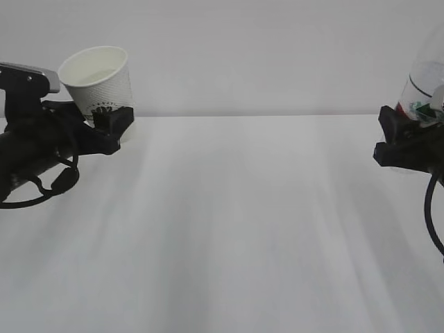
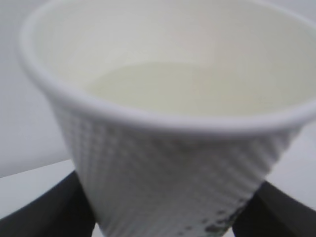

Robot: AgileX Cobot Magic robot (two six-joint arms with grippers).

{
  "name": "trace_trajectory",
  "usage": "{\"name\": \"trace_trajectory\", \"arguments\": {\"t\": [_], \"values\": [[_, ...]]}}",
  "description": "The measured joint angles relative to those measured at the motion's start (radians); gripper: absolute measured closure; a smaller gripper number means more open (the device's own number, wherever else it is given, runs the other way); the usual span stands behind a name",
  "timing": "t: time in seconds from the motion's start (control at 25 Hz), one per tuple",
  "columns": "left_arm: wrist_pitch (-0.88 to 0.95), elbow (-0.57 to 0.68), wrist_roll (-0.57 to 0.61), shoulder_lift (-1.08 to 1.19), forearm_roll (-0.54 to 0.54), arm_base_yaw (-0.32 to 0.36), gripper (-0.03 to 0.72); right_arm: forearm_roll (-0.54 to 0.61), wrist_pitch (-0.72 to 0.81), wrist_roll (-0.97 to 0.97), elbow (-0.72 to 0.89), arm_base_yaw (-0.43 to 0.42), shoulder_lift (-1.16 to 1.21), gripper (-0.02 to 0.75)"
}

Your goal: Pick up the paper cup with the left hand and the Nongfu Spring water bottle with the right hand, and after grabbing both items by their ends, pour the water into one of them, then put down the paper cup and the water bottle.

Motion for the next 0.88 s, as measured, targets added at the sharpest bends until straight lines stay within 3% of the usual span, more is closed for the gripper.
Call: {"name": "trace_trajectory", "arguments": {"t": [0.88], "values": [[0.000, 0.000, 0.000, 0.000, -0.009, 0.199, 0.159, 0.000, 0.000, -0.004, 0.000, 0.000, 0.000, 0.265]]}}
